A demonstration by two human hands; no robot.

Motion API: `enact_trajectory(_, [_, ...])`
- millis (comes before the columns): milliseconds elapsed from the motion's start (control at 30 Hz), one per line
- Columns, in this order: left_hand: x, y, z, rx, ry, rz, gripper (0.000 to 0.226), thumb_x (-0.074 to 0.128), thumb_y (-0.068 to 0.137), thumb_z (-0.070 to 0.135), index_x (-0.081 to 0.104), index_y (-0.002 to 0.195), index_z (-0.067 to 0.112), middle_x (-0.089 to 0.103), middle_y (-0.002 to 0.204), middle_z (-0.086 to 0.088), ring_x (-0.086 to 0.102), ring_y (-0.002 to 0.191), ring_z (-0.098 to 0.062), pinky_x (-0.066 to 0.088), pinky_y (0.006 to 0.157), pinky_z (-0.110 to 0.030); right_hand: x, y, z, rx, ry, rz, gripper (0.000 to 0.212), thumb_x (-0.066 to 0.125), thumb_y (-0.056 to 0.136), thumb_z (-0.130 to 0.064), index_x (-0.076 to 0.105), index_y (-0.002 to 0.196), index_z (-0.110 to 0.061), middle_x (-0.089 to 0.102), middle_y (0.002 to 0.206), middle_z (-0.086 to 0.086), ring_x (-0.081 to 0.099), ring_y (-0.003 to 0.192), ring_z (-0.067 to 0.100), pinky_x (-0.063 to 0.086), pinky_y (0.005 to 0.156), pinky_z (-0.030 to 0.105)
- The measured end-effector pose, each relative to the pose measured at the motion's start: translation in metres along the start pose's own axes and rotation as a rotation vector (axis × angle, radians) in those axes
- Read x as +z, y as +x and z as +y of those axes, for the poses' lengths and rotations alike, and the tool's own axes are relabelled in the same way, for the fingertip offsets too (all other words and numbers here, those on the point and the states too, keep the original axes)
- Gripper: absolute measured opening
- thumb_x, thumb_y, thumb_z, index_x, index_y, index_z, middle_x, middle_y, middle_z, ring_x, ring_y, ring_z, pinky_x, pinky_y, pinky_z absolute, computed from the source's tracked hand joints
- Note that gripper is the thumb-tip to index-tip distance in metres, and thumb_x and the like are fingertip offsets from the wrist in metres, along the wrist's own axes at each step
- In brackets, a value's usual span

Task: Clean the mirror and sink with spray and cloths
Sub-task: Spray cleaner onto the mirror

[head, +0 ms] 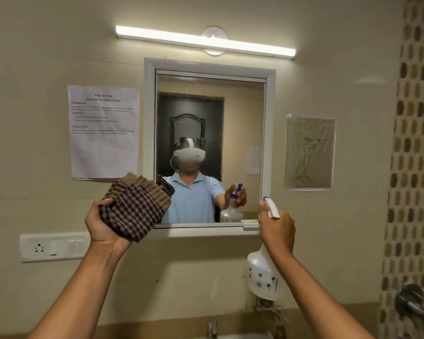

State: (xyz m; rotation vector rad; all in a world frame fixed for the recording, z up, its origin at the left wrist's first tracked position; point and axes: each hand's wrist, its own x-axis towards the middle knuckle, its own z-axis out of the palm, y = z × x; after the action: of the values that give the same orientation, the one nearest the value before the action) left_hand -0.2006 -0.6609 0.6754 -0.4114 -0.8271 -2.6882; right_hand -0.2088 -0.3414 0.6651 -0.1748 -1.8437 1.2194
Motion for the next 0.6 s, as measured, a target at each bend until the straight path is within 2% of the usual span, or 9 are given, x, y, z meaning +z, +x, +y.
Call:
enact_trajectory(133, [-0.001,0.001,-0.009,-0.021,0.014,0.004,0.042,0.043,0.085,0.032,0.064,0.118,0.017,0.068,0.118,-0.007,0.061,0.111,-0.03,0.049,0.096,-0.046,0.009,-0.014,0.017,0.032,-0.012,-0.028,0.043,0.051,0.092,-0.051,0.063,0.074,-0.015,0.062,0.068,0.004,0.06,0.065,0.025,0.049,0.059,0.035])
enact_trajectory(267, [-0.003,-0.005,-0.007,-0.018,0.026,0.01,0.058,0.058,0.063,0.035,0.063,0.119,0.017,0.066,0.121,-0.008,0.06,0.113,-0.031,0.047,0.1,-0.049,0.028,-0.037,0.011,-0.04,0.018,-0.097,0.042,0.051,0.093,-0.05,0.063,0.074,-0.015,0.063,0.068,0.004,0.06,0.066,0.025,0.048,0.059,0.036])
enact_trajectory(367, [-0.01,-0.008,0.0,-0.004,0.014,0.009,0.055,0.058,0.062,0.034,0.065,0.115,0.017,0.067,0.119,-0.008,0.061,0.112,-0.03,0.047,0.1,-0.049,0.048,-0.059,-0.004,-0.122,0.039,-0.173,0.035,0.052,0.094,-0.045,0.066,0.079,-0.017,0.065,0.073,0.003,0.06,0.069,0.023,0.046,0.061,0.034])
enact_trajectory(500, [-0.019,-0.012,0.012,0.019,0.005,0.009,0.051,0.057,0.063,0.033,0.068,0.11,0.017,0.07,0.114,-0.007,0.064,0.108,-0.029,0.047,0.1,-0.047,0.079,-0.091,-0.019,-0.154,0.077,-0.287,0.039,0.048,0.092,-0.052,0.063,0.079,-0.018,0.064,0.071,-0.001,0.06,0.068,0.021,0.047,0.059,0.035])
enact_trajectory(600, [-0.026,-0.014,0.02,0.038,-0.001,0.021,0.053,0.057,0.063,0.033,0.067,0.112,0.017,0.069,0.118,-0.007,0.062,0.112,-0.029,0.047,0.1,-0.047,0.099,-0.112,-0.025,-0.174,0.022,-0.358,0.044,0.044,0.091,-0.057,0.063,0.084,-0.018,0.066,0.076,0.001,0.06,0.073,0.023,0.046,0.061,0.034])
